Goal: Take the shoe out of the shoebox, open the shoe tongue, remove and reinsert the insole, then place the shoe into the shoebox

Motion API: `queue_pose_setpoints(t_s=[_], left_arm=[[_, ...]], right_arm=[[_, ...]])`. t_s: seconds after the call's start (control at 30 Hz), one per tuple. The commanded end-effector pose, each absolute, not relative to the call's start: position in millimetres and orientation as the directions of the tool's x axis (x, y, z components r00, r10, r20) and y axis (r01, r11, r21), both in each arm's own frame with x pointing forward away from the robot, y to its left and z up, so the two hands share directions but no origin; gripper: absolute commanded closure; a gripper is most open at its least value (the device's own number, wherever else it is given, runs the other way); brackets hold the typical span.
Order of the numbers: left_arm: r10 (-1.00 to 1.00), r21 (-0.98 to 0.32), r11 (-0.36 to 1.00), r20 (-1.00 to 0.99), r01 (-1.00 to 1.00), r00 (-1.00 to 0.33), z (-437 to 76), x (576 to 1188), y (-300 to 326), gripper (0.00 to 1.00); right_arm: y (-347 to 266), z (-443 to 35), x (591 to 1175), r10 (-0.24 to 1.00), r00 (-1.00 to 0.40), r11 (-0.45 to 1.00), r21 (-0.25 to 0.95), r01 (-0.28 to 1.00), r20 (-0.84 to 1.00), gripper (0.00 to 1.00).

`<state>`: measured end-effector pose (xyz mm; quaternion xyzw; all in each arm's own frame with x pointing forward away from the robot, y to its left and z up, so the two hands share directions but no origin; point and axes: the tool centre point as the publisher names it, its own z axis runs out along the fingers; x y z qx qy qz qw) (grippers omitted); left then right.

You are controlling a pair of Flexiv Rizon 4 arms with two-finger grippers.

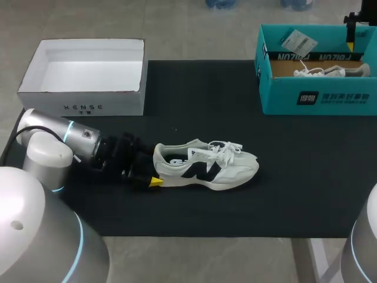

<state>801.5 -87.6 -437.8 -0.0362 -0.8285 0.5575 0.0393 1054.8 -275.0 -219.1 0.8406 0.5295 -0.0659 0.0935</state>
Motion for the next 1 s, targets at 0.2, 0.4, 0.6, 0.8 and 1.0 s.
queue_pose_setpoints(t_s=[0.2,0.4,0.6,0.8,1.0], left_arm=[[0.103,-0.926,0.377,0.025,0.016,-0.994,-443,801,-90,1.00],[0.103,-0.926,0.377,0.025,0.016,-0.994,-443,801,-90,1.00],[0.103,-0.926,0.377,0.025,0.016,-0.994,-443,801,-90,1.00],[0.103,-0.926,0.377,0.025,0.016,-0.994,-443,801,-90,1.00],[0.103,-0.926,0.377,0.025,0.016,-0.994,-443,801,-90,1.00]], right_arm=[[-275,-219,1055,0.878,0.431,-0.422,0.088,0.902,-0.209,0.00],[-268,-213,1055,0.873,0.442,-0.431,0.100,0.897,-0.204,0.00],[-208,-196,1034,0.860,0.477,-0.466,0.101,0.879,-0.182,0.00],[-135,-208,992,0.860,0.484,-0.481,0.055,0.875,-0.163,0.00],[-67,-232,956,0.859,0.494,-0.497,0.014,0.868,-0.135,0.00]])
